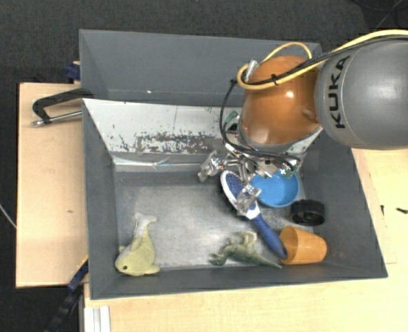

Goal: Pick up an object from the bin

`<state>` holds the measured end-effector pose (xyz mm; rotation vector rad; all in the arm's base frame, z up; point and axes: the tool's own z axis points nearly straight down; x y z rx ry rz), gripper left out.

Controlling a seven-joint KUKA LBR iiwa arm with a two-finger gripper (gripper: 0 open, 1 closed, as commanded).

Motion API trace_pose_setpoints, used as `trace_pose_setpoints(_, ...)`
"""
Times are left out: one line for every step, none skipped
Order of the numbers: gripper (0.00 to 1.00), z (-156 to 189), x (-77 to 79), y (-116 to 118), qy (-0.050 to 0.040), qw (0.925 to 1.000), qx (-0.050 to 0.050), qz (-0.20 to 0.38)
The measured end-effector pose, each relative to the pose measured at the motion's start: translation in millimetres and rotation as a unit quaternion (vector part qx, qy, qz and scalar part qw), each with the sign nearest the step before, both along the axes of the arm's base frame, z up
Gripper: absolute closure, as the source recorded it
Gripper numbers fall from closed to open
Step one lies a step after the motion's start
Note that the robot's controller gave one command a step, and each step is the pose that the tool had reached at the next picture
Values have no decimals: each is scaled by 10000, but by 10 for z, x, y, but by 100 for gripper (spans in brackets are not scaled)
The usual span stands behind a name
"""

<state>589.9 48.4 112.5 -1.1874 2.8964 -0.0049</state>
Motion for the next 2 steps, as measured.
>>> trace_pose_setpoints(0,-26,149,-618,-1,9932,4,1168)
trace_pose_setpoints(0,-181,107,-1209,24,9401,-32,3410)
